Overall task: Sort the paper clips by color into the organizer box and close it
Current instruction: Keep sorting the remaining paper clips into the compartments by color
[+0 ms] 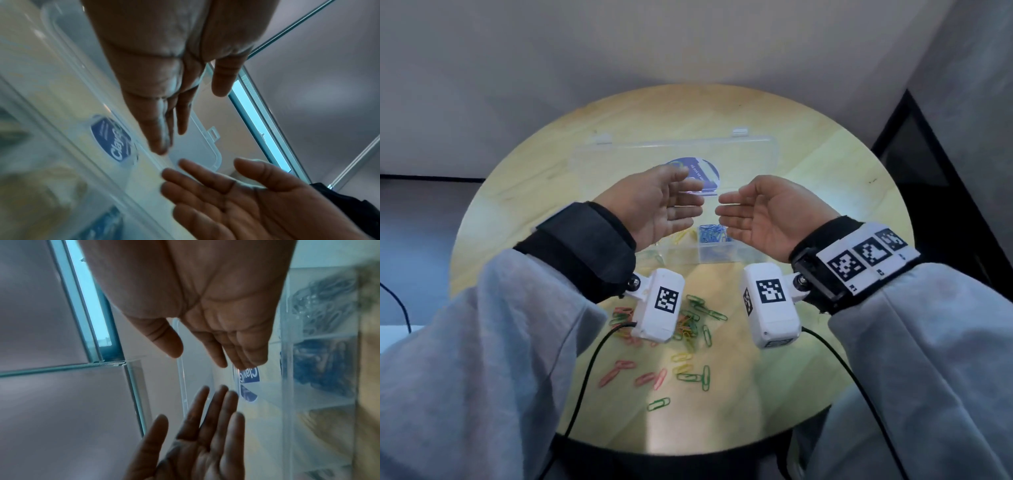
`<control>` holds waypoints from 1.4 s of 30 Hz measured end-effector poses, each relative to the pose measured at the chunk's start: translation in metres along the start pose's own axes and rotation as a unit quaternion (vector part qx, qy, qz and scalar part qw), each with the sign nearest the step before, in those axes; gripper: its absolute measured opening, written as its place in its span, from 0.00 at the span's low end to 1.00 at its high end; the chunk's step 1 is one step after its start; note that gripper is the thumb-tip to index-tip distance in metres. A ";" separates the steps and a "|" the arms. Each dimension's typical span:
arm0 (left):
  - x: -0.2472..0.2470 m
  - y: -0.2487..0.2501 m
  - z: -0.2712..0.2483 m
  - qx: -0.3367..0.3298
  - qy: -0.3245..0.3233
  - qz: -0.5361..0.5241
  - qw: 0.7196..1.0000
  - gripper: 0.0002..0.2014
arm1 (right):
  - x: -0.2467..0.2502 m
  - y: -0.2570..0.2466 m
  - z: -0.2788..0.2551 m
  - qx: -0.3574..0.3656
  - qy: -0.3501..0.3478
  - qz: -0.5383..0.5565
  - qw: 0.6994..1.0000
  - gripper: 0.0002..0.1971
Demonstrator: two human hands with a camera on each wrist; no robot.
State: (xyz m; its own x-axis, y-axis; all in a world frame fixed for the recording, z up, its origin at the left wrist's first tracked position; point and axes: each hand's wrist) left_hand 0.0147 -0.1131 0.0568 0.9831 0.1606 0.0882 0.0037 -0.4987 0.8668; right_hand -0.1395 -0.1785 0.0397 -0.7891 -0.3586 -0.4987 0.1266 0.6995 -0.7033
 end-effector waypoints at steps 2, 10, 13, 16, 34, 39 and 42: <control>0.007 -0.006 -0.013 -0.009 0.028 0.019 0.999 0.11 | -0.003 0.001 -0.005 0.038 0.021 -0.067 0.997 0.10; 0.032 -0.060 -0.051 0.039 0.103 0.456 0.883 0.08 | -0.020 0.047 -0.035 0.059 -0.075 -0.608 0.788 0.05; 0.027 -0.074 -0.056 0.063 0.113 0.531 0.838 0.07 | -0.026 0.068 -0.035 0.035 -0.094 -0.714 0.693 0.04; 0.017 -0.083 -0.054 0.066 0.085 0.579 0.808 0.12 | -0.027 0.081 -0.031 -0.005 -0.083 -0.733 0.675 0.07; 0.005 -0.094 -0.029 -0.016 -0.011 0.711 0.703 0.08 | -0.029 0.108 -0.015 0.039 -0.081 -0.786 0.612 0.09; 0.005 -0.096 -0.030 0.018 -0.003 0.697 0.716 0.07 | -0.028 0.107 -0.011 0.003 -0.058 -0.806 0.589 0.13; 0.005 -0.096 -0.031 0.034 -0.004 0.676 0.736 0.10 | -0.029 0.108 -0.007 -0.023 -0.059 -0.821 0.568 0.12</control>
State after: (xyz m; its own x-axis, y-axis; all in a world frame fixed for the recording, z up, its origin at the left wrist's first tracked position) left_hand 0.0137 -0.0382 -0.0104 0.0967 -0.5265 0.8446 -0.9701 -0.2397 -0.0384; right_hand -0.1074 -0.0879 -0.0187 0.2246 -0.5878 0.7772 -0.7398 -0.6219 -0.2566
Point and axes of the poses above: each hand's wrist, its own z-axis towards the middle knuckle, its own x-axis out of the back of the hand, y = z × x, and after that the axes turned 11 degrees about z, right-handed
